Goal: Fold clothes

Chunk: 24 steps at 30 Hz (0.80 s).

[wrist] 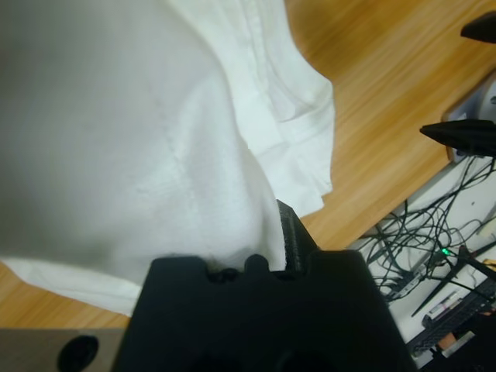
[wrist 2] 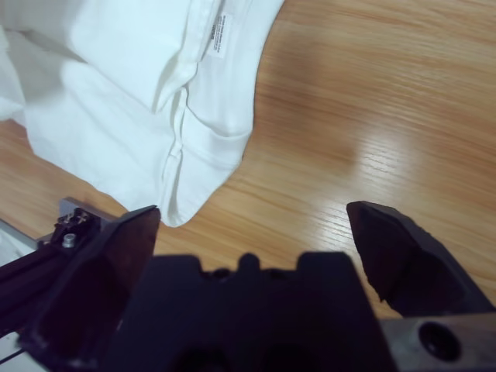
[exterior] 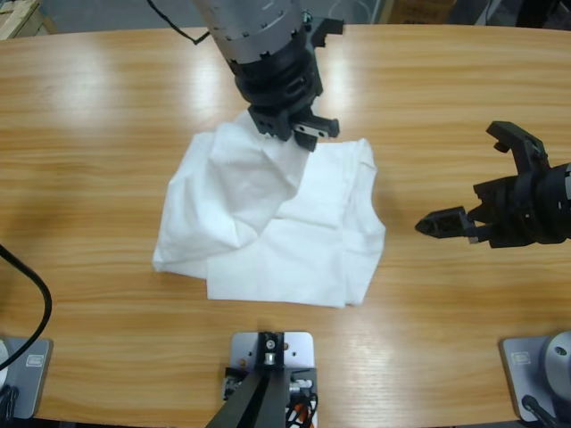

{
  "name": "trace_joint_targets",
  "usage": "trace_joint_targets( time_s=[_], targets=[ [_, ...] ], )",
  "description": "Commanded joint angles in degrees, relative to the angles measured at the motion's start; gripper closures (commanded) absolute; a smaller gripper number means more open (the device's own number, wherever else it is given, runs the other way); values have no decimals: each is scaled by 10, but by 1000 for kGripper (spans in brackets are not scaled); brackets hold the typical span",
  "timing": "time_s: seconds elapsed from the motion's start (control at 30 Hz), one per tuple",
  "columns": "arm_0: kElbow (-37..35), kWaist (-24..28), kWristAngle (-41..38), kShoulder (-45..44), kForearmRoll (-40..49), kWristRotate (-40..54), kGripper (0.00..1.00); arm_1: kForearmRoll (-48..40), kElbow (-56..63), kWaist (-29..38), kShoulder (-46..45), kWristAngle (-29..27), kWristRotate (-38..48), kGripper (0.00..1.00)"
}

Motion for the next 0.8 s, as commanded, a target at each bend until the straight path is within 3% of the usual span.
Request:
trace_joint_targets(
  time_s=[0.03, 0.1, 0.13, 0.17, 0.2, 0.3, 0.53, 0.6, 0.73, 0.8],
  targets=[
    [-25, -15, -36, 60, 85, -6, 871, 4, 8, -6, 16, -7, -7, 0],
    [-65, -22, -55, 73, 83, -4, 509, 3, 8, -6, 19, -7, -7, 0],
    [-96, -27, -66, 82, 84, 2, 243, 2, 8, -6, 21, -7, -7, 0],
    [-121, -29, -70, 87, 84, 8, 47, 2, 8, -6, 22, -7, -7, 0],
    [-141, -30, -72, 91, 84, 5, 8, 2, 8, -6, 21, -7, -7, 0],
    [-204, -30, -96, 110, 84, 3, 0, 3, 9, -6, 18, -7, -7, 0],
    [-198, -24, -92, 90, 86, 4, 1, 1, 9, -6, 25, -7, -7, 0],
    [-151, -5, -59, 57, 87, 8, 13, 1, 10, -6, 18, -7, -7, 0],
    [47, 46, 76, -48, 86, 32, 99, -5, 17, -6, 2, -15, -7, 13],
    [144, 73, 121, -101, 85, 37, 105, -16, 14, -7, -4, -23, -22, 125]
  ],
)
